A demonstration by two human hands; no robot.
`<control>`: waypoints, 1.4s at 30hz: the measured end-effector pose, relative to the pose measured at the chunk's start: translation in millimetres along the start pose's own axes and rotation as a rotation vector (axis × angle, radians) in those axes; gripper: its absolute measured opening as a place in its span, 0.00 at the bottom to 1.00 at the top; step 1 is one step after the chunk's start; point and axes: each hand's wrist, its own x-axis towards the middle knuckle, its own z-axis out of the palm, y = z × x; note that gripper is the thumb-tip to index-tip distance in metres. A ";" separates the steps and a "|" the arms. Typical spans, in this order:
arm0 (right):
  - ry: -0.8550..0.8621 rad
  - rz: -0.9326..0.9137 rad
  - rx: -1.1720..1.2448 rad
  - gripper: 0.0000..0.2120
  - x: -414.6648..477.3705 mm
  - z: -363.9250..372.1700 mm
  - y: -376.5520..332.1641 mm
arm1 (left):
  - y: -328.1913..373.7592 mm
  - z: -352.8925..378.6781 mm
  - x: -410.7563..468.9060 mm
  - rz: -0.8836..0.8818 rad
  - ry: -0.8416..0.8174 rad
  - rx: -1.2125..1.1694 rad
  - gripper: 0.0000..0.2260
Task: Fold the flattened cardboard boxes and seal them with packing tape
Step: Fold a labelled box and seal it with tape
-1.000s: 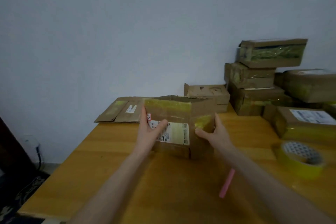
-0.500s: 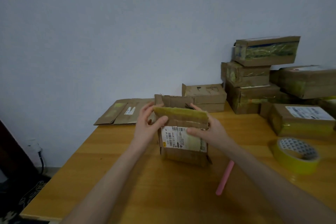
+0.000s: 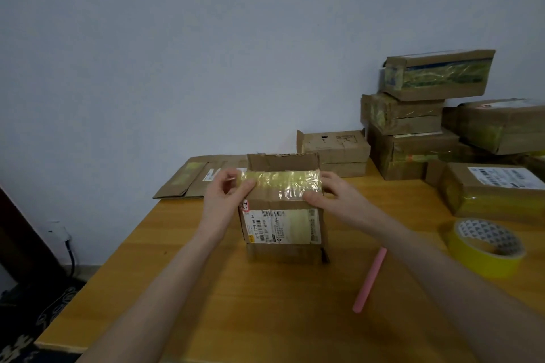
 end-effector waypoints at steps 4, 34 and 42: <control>0.142 0.018 0.357 0.46 -2.0 2.4 1.6 | 17.7 1.8 19.9 0.011 -0.143 0.175 0.40; -0.051 -0.055 -0.092 0.34 16.0 -12.3 13.4 | 22.5 24.6 34.3 0.204 -0.763 0.945 0.31; 0.032 -0.035 0.060 0.28 22.2 -6.9 13.3 | 14.1 25.1 40.3 0.226 -0.691 0.910 0.35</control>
